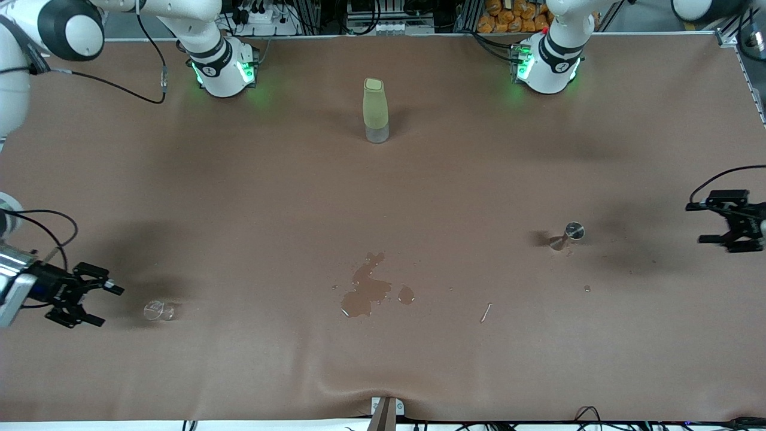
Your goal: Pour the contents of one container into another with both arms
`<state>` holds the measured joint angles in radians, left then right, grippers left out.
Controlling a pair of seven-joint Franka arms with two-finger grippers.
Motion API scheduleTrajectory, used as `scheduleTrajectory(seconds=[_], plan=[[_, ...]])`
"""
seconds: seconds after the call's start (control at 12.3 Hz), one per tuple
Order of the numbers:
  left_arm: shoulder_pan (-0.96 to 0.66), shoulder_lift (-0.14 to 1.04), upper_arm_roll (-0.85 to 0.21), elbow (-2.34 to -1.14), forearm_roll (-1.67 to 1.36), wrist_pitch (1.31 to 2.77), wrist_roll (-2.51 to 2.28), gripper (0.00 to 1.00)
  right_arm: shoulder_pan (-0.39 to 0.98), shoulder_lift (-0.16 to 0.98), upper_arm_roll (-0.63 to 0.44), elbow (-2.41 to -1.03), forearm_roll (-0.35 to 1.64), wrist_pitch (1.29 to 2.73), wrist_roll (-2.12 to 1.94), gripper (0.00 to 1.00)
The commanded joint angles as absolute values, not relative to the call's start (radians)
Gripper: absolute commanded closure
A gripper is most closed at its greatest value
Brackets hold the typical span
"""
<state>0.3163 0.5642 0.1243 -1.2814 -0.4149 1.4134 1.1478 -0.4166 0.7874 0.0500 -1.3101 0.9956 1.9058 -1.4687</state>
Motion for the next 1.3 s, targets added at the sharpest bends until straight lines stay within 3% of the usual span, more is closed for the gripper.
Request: scheduleTrajectory(seconds=[0.0,0.49,0.65,0.81,1.06,1.22], plan=[[0.183,0.405,0.129,-1.324,-0.240,1.420,0.854,0.00,-0.362,0.689,0.045,-1.331,0.884,1.907,-1.309,0.00],[-0.104,0.226,0.124,-1.328,-0.018,1.413,0.136,0.00,-0.298,0.499,0.048,-1.341,0.620,1.781,-0.974,0.00],[-0.043,0.189,0.033,-1.338,-0.012,1.414,0.089,0.00,-0.285,0.451,0.045,-1.342,0.560,1.732,-0.908,0.00],[-0.026,0.160,0.018,-1.351,-0.026,1.416,0.091,0.00,-0.267,0.388,0.044,-1.376,0.485,1.715,-0.846,0.00],[-0.037,0.114,0.020,-1.364,-0.017,1.413,0.025,0.00,-0.255,0.177,0.046,-1.549,0.300,1.720,-0.775,0.00],[-0.046,0.056,0.021,-1.435,-0.014,1.425,-0.049,0.00,-0.242,0.057,0.046,-1.633,0.183,1.717,-0.689,0.00]])
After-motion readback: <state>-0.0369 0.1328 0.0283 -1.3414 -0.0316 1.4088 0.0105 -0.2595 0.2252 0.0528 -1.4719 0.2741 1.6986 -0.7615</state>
